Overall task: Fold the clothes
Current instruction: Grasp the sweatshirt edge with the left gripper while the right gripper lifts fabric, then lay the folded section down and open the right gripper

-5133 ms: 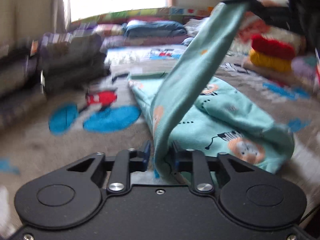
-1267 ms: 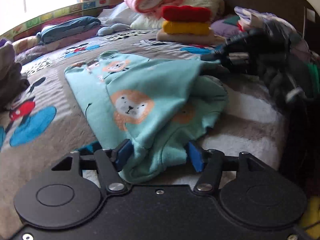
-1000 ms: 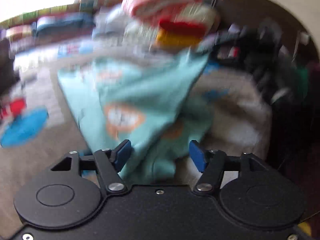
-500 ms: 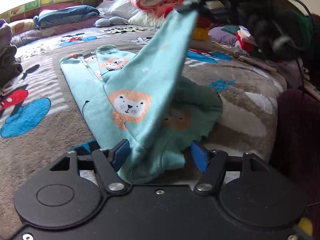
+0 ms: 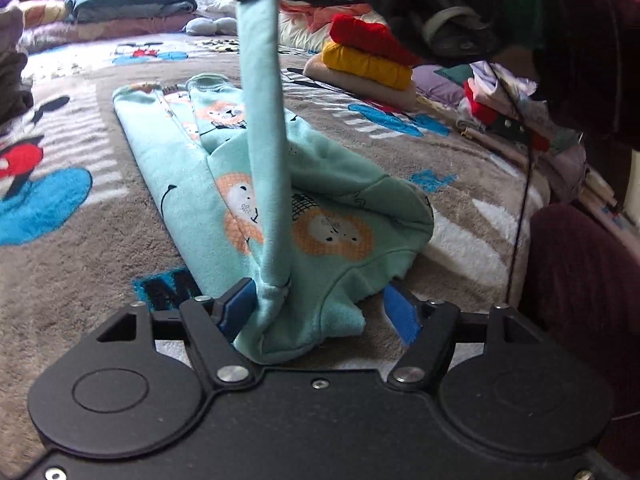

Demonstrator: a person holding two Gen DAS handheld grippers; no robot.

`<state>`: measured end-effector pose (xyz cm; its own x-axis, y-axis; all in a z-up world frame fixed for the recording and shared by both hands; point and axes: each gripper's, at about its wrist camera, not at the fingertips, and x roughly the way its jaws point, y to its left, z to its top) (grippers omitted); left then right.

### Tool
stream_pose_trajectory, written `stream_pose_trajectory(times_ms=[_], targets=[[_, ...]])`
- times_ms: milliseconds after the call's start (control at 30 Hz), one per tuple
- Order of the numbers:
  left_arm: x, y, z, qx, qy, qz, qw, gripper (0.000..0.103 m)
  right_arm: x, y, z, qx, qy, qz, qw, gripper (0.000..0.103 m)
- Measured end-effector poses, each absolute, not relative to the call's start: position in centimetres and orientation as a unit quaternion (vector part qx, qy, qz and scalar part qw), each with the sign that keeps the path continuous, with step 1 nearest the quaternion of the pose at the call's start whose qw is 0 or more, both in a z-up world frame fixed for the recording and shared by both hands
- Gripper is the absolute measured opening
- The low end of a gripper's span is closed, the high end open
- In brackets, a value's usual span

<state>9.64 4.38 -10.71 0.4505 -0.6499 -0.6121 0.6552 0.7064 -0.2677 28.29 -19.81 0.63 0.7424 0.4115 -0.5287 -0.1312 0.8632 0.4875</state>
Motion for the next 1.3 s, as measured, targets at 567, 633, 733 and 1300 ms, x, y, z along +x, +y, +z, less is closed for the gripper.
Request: stream_pose_trajectory(times_ms=[567, 633, 733, 1300], targets=[[10.9, 5.6, -10.6, -0.046, 0.378, -0.407, 0.83, 0.075, 34.5, -12.2, -4.1, 0.126, 0.397, 0.133, 0.899, 0.008], [11.0, 5.7, -10.6, -0.051, 0.38, -0.409, 0.828, 0.075, 35.1, -11.9, -4.8, 0.125, 0.405, 0.125, 0.897, 0.008], [11.1, 5.8, -10.7, -0.054, 0.38, -0.411, 0.827, 0.075, 35.7, -11.5, -5.8, 0.128, 0.413, 0.119, 0.894, 0.008], [11.7, 6.7, -10.7, -0.091, 0.391, -0.413, 0.818, 0.075, 36.2, -15.1, -5.9, 0.174, 0.395, 0.126, 0.893, 0.032]])
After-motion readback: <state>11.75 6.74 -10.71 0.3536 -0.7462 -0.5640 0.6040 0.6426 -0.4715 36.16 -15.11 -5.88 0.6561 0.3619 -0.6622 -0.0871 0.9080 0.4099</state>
